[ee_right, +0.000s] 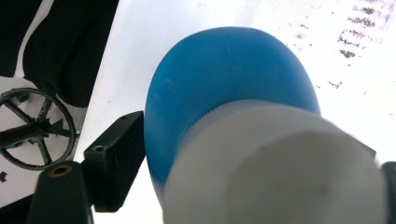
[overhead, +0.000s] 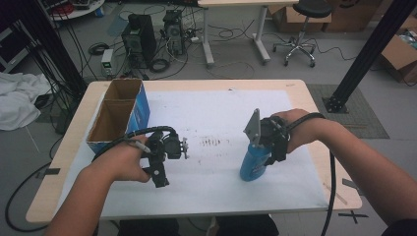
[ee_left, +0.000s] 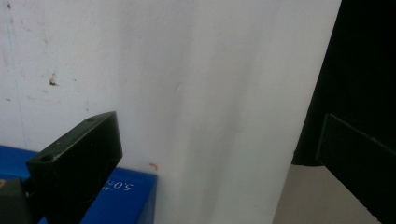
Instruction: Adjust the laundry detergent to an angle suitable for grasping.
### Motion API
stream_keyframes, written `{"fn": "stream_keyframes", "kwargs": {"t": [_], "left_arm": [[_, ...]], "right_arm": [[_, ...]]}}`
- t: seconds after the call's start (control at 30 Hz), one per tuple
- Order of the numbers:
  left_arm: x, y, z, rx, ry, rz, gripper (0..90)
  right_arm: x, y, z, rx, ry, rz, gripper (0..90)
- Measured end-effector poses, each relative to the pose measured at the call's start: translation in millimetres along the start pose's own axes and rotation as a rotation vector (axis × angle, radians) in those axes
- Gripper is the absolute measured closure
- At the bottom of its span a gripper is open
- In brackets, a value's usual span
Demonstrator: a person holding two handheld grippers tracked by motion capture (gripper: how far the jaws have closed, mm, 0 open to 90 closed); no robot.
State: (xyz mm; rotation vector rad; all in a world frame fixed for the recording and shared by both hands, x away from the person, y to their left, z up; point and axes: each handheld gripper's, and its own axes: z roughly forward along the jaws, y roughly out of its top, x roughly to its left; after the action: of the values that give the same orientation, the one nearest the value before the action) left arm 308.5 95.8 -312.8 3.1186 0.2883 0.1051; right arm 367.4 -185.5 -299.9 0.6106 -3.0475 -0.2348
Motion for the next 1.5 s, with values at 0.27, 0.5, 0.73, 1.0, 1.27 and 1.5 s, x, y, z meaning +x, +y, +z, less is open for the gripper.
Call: {"fn": "stream_keyframes", "kwargs": {"t": [0.27,0.5,0.73,1.0,1.27,1.5], "left_arm": [[0.7,-1.6,1.5,0.001,-0.005,-0.004,0.8],[1.2,-0.9,1.3,0.006,-0.005,-0.005,1.0],[1.7,-0.6,2.2,0.009,-0.006,-0.001,1.1],[2.7,-0.4,2.8,0.006,-0.004,0.001,1.0],[2.8,-1.1,3.0,0.003,-0.004,0.002,1.0],[2.8,-1.3,4.0,-0.001,-0.003,0.004,1.0]], "right_arm": [[0.0,-0.5,0.3,0.007,0.009,-0.001,25.3],[-0.4,-1.4,1.1,0.011,0.005,-0.002,25.9],[0.3,-0.1,-0.2,0.004,-0.006,-0.007,31.6],[0.0,-0.8,-0.4,0.004,-0.016,-0.01,34.6],[1.3,-1.5,0.0,-0.017,-0.038,-0.021,38.0],[5.0,-1.3,-0.6,-0.019,-0.054,-0.028,38.6]]}}
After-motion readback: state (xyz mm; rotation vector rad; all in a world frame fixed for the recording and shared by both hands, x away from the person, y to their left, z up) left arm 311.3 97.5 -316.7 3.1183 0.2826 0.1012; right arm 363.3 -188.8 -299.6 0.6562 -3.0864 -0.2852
